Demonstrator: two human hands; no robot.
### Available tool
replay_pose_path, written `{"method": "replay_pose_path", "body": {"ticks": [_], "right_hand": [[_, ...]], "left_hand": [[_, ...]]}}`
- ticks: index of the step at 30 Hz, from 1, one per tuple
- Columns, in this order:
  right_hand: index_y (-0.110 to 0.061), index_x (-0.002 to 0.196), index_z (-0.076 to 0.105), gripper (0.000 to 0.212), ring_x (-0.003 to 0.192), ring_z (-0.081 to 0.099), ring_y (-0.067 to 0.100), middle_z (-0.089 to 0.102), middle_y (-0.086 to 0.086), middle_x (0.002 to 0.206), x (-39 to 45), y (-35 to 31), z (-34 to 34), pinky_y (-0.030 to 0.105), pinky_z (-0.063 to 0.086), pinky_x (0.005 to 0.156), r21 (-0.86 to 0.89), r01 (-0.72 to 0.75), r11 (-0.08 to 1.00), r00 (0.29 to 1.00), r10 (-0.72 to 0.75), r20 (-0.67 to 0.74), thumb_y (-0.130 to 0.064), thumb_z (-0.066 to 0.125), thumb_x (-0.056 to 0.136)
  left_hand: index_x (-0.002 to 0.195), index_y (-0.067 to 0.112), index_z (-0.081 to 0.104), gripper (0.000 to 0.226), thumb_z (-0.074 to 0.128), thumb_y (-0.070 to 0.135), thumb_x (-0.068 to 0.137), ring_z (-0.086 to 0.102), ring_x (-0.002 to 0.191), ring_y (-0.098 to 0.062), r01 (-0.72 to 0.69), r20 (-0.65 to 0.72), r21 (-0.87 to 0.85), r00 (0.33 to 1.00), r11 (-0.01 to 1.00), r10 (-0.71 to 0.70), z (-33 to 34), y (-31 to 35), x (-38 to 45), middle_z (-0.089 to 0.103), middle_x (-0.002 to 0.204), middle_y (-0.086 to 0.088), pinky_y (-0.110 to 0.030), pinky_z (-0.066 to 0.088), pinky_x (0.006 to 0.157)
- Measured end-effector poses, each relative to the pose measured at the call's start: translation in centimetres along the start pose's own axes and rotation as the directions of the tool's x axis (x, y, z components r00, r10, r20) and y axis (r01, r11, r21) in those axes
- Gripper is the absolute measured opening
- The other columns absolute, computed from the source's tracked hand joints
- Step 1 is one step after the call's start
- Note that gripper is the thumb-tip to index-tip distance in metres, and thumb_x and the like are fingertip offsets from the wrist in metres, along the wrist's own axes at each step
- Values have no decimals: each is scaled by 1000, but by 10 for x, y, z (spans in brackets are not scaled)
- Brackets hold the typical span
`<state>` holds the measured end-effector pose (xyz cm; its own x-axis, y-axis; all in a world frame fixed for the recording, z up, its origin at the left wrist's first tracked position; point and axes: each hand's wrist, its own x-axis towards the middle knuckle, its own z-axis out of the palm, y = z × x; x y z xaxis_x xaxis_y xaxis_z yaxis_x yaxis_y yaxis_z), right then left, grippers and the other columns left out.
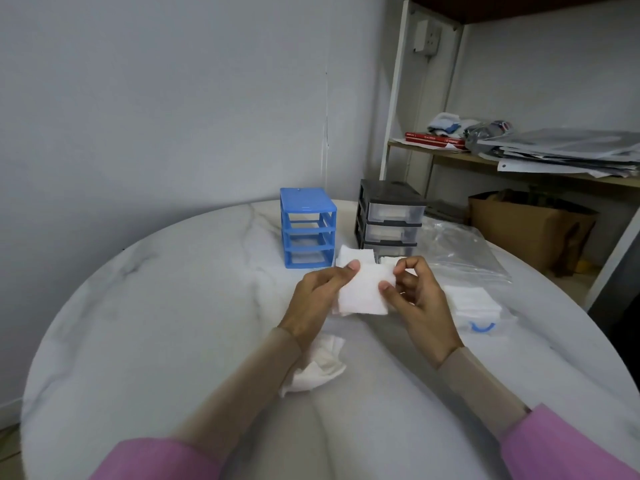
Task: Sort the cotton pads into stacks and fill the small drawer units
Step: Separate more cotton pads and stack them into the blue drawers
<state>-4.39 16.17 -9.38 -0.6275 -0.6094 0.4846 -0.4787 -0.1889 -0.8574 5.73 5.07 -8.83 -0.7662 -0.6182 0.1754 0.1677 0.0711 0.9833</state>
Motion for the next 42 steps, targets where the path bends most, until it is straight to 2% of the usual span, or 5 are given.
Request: {"method": "replay_pose_path", "body": {"ticks": [5,9,14,33,42], "right_hand": [[-19,88,47,13,78,56,8,57,-7,85,0,-1,-9,21,42,68,-353,21,935,998,-42,-52,-11,57,90],[-19,118,47,27,116,41,23,49,3,122,5,1,-29,37,33,92,-858,-181,480,982,138,-130,-25,49,92],[-22,130,44,36,121,37,24,45,7,129,4,0,-24,38,31,97,-919,-175,355,971,217,-101,-33,37,97],[-21,112,52,24,110,45,19,49,0,113,-14,-27,-1,34,34,92,-845,-120,521,992,85,-88,-32,46,91],[-13,106,47,30,52,64,15,67,5,77,-3,-37,13,28,54,53,-54,-89,995,996,87,-36,-6,66,84]], "left_hand": [[105,-2,65,34,74,17,78,64,97,-25,-74,-64,131,995,989,82,-4,-13,11,68,107,-14,-35,54,85],[92,5,66,9,66,8,84,64,72,-3,-97,-68,128,992,987,106,-5,-14,10,69,87,-1,-14,48,64],[96,8,66,11,65,7,84,64,78,-9,-114,-75,107,990,988,123,-5,-14,10,69,91,-2,-15,51,69],[94,1,62,10,63,3,85,62,68,-7,-99,-100,-3,990,995,98,-1,2,5,64,86,-8,-13,51,61],[102,1,65,18,59,9,88,66,66,-4,-43,-104,-176,994,983,25,1,10,3,67,85,-4,-15,51,56]]}}
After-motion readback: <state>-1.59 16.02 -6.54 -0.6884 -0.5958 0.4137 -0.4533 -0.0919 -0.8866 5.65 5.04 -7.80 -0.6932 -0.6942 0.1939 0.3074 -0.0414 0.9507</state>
